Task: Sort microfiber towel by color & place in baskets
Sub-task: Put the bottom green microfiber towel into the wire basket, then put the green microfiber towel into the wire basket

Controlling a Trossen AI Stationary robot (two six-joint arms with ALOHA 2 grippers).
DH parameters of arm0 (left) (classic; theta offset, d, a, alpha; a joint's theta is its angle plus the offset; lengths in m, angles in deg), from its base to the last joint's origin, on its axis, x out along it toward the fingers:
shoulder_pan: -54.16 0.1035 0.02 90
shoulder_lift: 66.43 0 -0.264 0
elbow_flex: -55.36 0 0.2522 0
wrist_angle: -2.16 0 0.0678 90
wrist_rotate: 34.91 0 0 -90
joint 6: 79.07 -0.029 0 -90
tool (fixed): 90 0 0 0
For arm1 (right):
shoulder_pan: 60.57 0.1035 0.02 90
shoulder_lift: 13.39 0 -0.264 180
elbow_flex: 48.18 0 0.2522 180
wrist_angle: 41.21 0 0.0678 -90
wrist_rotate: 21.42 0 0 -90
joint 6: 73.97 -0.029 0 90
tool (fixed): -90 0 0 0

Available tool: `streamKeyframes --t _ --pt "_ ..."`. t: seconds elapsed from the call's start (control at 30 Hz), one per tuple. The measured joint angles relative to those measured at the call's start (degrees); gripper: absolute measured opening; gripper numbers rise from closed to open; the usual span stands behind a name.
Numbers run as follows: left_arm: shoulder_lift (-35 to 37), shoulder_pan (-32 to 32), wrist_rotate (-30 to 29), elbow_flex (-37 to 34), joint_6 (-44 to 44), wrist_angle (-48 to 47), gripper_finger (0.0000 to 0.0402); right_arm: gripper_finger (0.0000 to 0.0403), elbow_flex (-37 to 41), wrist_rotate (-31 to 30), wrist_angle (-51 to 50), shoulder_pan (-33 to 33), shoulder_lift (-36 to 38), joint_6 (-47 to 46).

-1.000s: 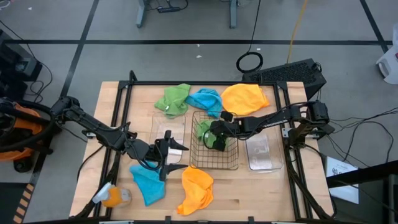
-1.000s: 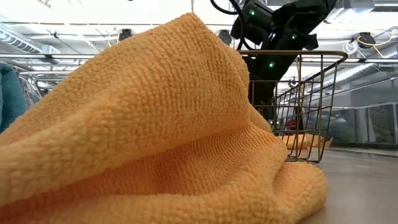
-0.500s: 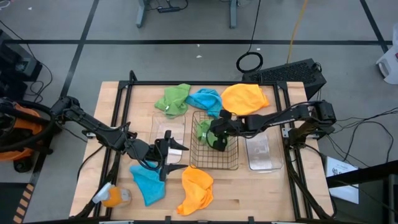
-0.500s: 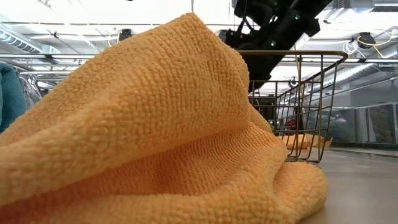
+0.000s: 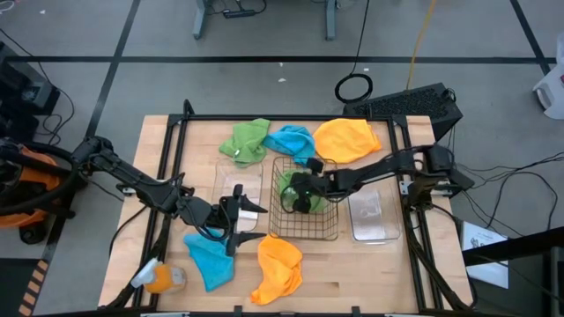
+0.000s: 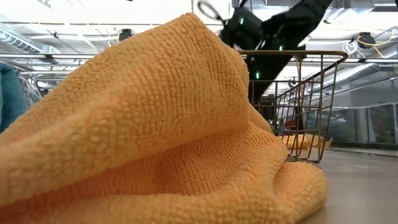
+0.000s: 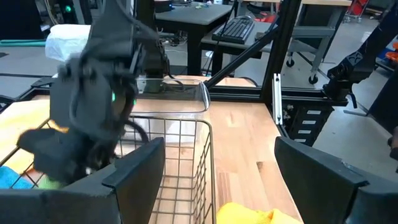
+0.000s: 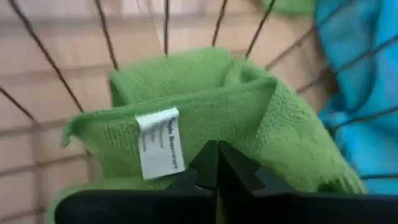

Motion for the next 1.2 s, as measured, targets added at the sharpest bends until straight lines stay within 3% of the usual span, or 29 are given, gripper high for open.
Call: streamKeyframes --t 0.33,0.57,0.67,0.8,0.97,1.03,1.13,1.2 --pt "0.0 0.1 -1.4 0.0 -2.5 -0.1 0.0308 0.0002 -0.1 0.1 0.4 0.0 -2.4 -1.6" --pt "0.0 0.8 -23.3 0.0 -11.4 -2.4 0.0308 0.0002 -0.1 0.2 -0.8 1.2 3.9 -0.7" --pt "0.9 3.1 -26.1 0.3 -16.3 -4.9 0.0308 0.0002 -0.1 0.3 -1.8 1.5 8.0 0.9" --pt "3.7 9.6 -22.3 1.6 -17.9 -9.8 0.0308 0.0002 -0.1 0.2 -2.2 1.6 13.1 3.4" --pt "7.3 22.0 -9.2 4.1 -17.9 -20.1 0.0308 0.0002 -0.1 1.6 -3.2 2.3 17.8 5.4" --pt "8.0 27.5 -7.1 5.5 -17.9 -22.1 0.0308 0.0002 -0.1 1.6 -4.7 2.7 18.8 5.7" --pt "8.5 35.0 -10.1 5.8 -18.0 -22.3 0.0308 0.0002 -0.1 1.6 -6.3 3.4 19.1 6.0" --pt "8.5 38.8 -20.5 5.8 -18.3 -22.1 0.0308 0.0002 -0.1 1.6 -7.0 3.7 19.0 5.7"
